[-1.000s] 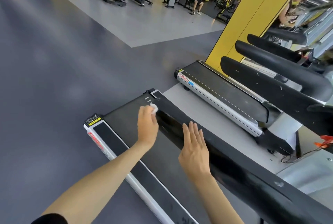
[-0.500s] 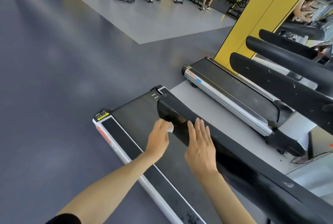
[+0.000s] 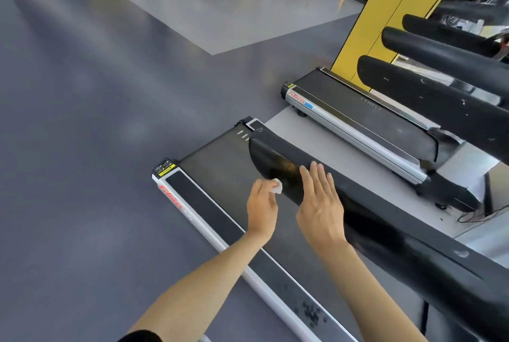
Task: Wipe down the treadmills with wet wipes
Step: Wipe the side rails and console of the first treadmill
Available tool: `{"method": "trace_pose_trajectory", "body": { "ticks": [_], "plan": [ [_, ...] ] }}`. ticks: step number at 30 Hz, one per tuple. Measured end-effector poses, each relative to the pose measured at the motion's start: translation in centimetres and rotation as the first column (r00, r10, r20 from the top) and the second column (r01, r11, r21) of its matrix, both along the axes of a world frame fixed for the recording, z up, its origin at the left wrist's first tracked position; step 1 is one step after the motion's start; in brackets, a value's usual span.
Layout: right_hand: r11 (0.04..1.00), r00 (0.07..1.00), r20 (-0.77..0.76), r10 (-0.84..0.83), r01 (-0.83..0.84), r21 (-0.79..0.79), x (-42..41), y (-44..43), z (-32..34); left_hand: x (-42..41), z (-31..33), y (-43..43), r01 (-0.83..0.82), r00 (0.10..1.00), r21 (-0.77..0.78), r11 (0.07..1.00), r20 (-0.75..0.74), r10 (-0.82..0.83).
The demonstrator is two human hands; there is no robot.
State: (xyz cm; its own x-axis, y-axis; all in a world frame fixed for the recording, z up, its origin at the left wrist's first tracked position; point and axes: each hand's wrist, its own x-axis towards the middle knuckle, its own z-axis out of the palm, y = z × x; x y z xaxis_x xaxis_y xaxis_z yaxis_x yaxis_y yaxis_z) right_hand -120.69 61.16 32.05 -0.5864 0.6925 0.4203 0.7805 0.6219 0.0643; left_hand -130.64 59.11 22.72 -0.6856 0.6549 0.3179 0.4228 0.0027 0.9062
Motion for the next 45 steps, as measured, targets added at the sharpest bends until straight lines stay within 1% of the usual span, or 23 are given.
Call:
{"method": "trace_pose_trajectory", "body": {
  "ticks": [2, 5, 7, 9, 11, 13, 14, 17, 19, 21, 24, 27, 28, 29, 31, 32, 34, 37, 39, 40, 42, 43, 45],
  "plan": [
    [1.0, 1.0, -0.008, 0.001, -0.001, -0.006, 0.1, -0.1, 0.0, -1.8, 0.8, 0.5, -0.058, 0.997, 0.056, 0.997, 0.06, 0.055],
    [1.0, 1.0, -0.021, 0.004, -0.004, -0.017, 0.0, -0.2, 0.1, -5.7, 3.5, 2.2, -0.239, 0.957, 0.085, 0.967, 0.186, 0.22],
    [1.0, 1.0, -0.025, 0.01, -0.01, -0.025, -0.1, -0.3, 0.2, -5.8, 4.5, 3.1, -0.256, 0.958, 0.083, 0.963, 0.157, 0.241],
    [0.999, 1.0, -0.016, 0.016, -0.017, -0.034, -0.1, -0.2, 0.3, -3.4, 4.0, 3.0, -0.225, 0.969, 0.095, 0.97, 0.126, 0.213],
    [0.999, 1.0, -0.009, 0.02, -0.021, -0.046, 0.0, -0.2, 0.4, -0.3, 1.8, 1.5, -0.09, 0.994, 0.066, 0.994, 0.064, 0.085],
    [0.999, 1.0, 0.005, 0.025, -0.025, -0.045, 0.1, -0.2, 0.5, 1.2, -0.2, -0.5, 0.068, 0.997, -0.003, 0.998, 0.022, -0.068],
    [0.999, 1.0, 0.02, 0.024, -0.024, -0.044, 0.2, -0.2, 0.5, 0.8, -0.5, -1.0, 0.068, 0.997, -0.015, 0.998, 0.03, -0.067],
    [0.999, 0.998, 0.059, 0.003, 0.0, -0.053, 0.2, -0.2, 0.6, -2.8, 0.9, -0.3, -0.16, 0.978, 0.067, 0.985, 0.144, 0.149],
    [0.997, 0.998, 0.065, -0.007, 0.012, -0.073, 0.1, -0.4, 0.7, -5.4, 3.0, 1.1, -0.223, 0.959, 0.066, 0.973, 0.195, 0.207],
    [0.996, 0.998, 0.069, -0.015, 0.021, -0.084, 0.1, -0.5, 0.8, -5.6, 4.3, 2.5, -0.191, 0.969, 0.056, 0.98, 0.17, 0.179],
    [0.996, 0.998, 0.068, -0.011, 0.017, -0.088, 0.0, -0.4, 0.8, -1.9, 3.6, 2.2, -0.111, 0.976, 0.042, 0.993, 0.193, 0.101],
    [0.996, 0.997, 0.077, -0.014, 0.021, -0.091, 0.2, -0.4, 0.9, 1.4, 0.6, -0.8, 0.157, 0.985, -0.034, 0.987, 0.072, -0.154],
    [0.995, 0.997, 0.079, -0.02, 0.028, -0.097, 0.3, -0.4, 1.0, 1.2, -0.3, -1.4, 0.176, 0.983, -0.068, 0.982, 0.069, -0.172],
    [0.993, 0.996, 0.083, -0.025, 0.035, -0.11, 0.3, -0.5, 1.2, 0.5, -0.7, -1.8, 0.136, 0.987, -0.08, 0.988, 0.095, -0.128],
    [0.991, 0.996, 0.081, -0.029, 0.039, -0.127, 0.4, -0.6, 1.3, -2.0, -0.4, -1.3, -0.062, 0.987, -0.059, 0.996, 0.147, 0.07],
    [0.991, 0.997, 0.075, -0.031, 0.04, -0.131, 0.3, -0.6, 1.4, -3.4, 0.5, -0.8, -0.118, 0.976, -0.068, 0.991, 0.178, 0.129],
    [0.99, 0.998, 0.056, -0.034, 0.041, -0.133, 0.2, -0.7, 1.4, -5.4, 2.5, 0.3, -0.145, 0.955, -0.105, 0.984, 0.245, 0.167],
    [0.99, 0.998, 0.042, -0.038, 0.043, -0.134, 0.1, -0.7, 1.3, -3.9, 3.8, 1.2, -0.084, 0.973, -0.12, 0.989, 0.205, 0.107],
    [0.99, 0.999, 0.036, -0.033, 0.037, -0.136, 0.1, -0.7, 1.2, -1.0, 2.8, 0.8, 0.031, 0.984, -0.134, 0.99, 0.18, -0.007],
    [0.99, 1.0, 0.02, -0.022, 0.025, -0.141, 0.0, -0.6, 1.2, 0.4, 2.0, 0.3, 0.12, 0.978, -0.157, 0.98, 0.187, -0.09],
    [0.991, 1.0, -0.028, 0.0, -0.004, -0.135, 0.1, -0.6, 1.3, 1.9, 0.7, -0.9, 0.28, 0.933, -0.196, 0.94, 0.285, -0.218],
    [0.99, 0.998, -0.067, 0.001, -0.01, -0.14, 0.3, -0.7, 1.3, 1.9, 0.3, -1.3, 0.3, 0.907, -0.2, 0.933, 0.362, -0.214],
    [0.99, 0.986, -0.166, 0.016, -0.039, -0.138, 1.0, -1.5, 0.6, 0.7, 0.0, -1.5, 0.272, 0.817, -0.204, 0.94, 0.565, -0.114]
  ]
}}
